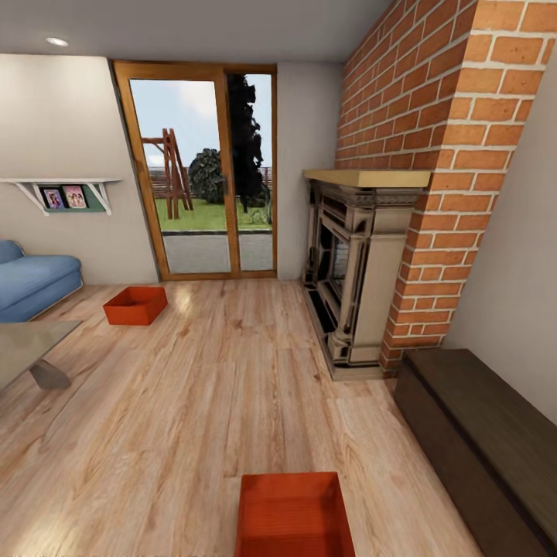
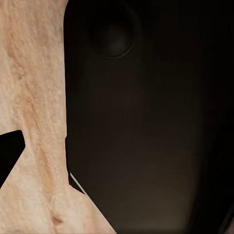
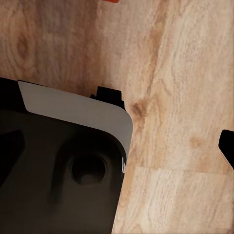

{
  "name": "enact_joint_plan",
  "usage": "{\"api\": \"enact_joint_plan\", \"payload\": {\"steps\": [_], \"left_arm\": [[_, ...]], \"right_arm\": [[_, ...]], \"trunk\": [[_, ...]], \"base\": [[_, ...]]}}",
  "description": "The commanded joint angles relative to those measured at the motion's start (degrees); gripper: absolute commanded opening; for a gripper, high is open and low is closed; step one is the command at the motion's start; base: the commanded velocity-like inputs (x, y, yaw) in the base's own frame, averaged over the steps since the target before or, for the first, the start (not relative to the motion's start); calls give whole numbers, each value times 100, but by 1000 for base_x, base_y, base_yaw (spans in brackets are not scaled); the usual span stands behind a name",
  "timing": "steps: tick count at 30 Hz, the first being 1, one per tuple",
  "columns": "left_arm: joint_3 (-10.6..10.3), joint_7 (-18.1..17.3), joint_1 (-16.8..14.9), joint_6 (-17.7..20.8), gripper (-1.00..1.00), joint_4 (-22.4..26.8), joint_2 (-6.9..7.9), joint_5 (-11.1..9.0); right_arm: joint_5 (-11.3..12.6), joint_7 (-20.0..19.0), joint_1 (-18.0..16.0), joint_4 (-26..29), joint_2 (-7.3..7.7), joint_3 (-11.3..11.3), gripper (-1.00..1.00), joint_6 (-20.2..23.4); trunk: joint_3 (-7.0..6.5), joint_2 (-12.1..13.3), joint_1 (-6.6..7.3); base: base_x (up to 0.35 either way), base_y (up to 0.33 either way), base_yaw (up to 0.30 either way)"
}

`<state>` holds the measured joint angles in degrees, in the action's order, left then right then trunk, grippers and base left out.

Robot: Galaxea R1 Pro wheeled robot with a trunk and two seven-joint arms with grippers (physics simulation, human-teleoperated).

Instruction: Move the two storage containers from the living room to the garage. In the garage, place one container on the floor and stack the other container on top of it (either order is fine).

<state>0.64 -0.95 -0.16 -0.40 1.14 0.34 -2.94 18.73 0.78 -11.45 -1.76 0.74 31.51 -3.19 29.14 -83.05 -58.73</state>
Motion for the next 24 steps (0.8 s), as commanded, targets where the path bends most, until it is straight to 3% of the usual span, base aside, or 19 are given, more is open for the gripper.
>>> {"api": "enact_joint_plan", "payload": {"steps": [1, 13, 24], "left_arm": [[5, -10, -2, -4, 100, 1, 1, -31], [-2, -10, -2, -4, 100, 1, -2, -31], [3, -10, -2, -4, 100, 1, 6, -31]], "right_arm": [[48, 1, -6, -18, -4, 48, 100, -33], [49, 1, -6, -18, -4, 48, 100, -33], [50, 1, -6, -18, -4, 48, 100, -33]], "trunk": [[5, -3, 0], [5, -3, 0], [5, -3, 0]], "base": [[0, 0, 0], [0, -179, 0], [0, -25, 0]]}}
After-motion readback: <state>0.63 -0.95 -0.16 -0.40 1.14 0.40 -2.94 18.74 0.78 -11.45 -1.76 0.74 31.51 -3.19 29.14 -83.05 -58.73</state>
